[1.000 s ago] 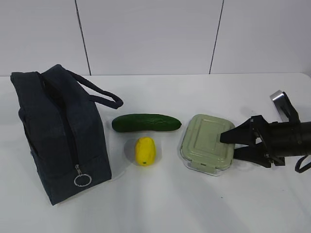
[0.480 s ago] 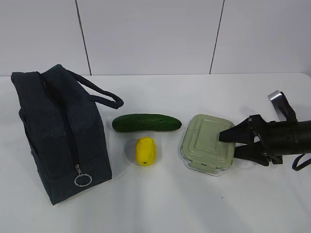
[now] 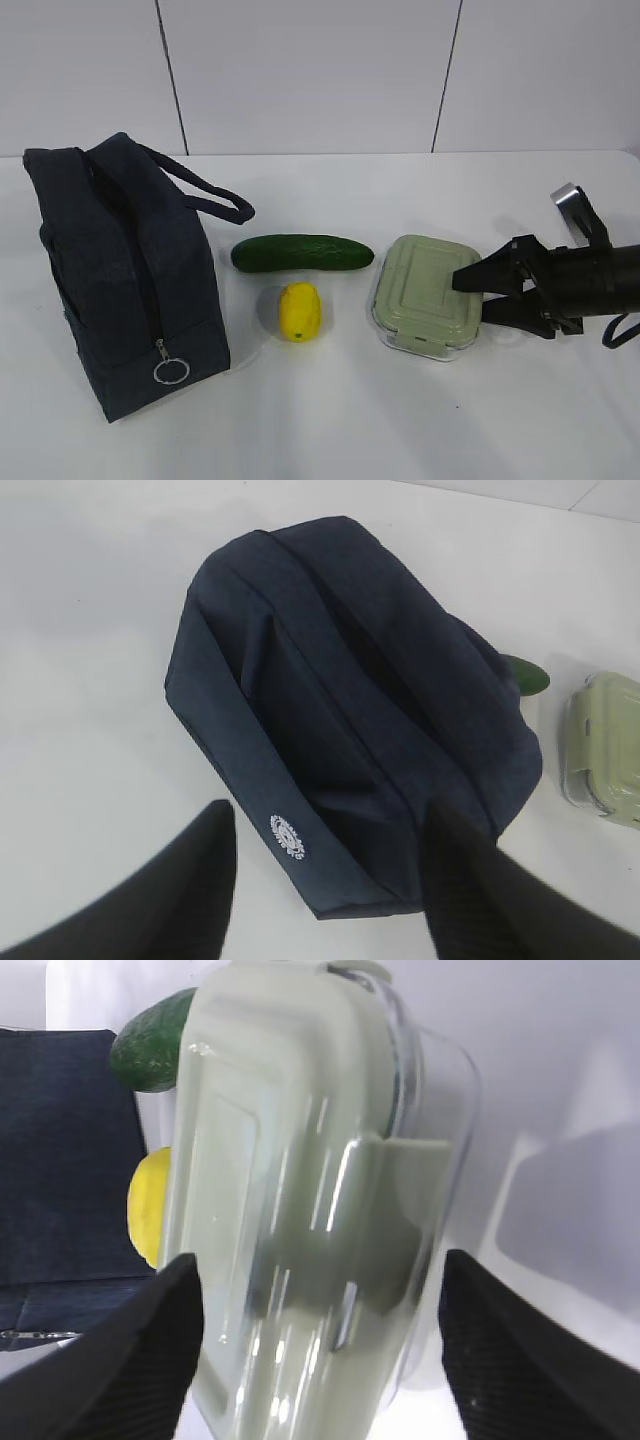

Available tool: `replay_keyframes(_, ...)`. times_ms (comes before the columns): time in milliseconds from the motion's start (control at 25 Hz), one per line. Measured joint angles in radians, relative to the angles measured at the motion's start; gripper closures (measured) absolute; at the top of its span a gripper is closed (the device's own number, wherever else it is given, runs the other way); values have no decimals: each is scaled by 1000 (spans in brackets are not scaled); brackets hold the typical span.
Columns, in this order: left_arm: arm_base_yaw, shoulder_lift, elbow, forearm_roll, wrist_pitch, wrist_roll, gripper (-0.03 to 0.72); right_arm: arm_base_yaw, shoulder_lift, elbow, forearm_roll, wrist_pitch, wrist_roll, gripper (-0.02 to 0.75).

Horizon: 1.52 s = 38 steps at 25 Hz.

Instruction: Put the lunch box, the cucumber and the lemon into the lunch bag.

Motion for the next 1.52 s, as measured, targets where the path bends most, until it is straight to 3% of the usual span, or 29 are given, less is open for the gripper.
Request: replay_keyframes(1520,0,6,0,0,-3,0,265,6,48,-15,17,33,6,183)
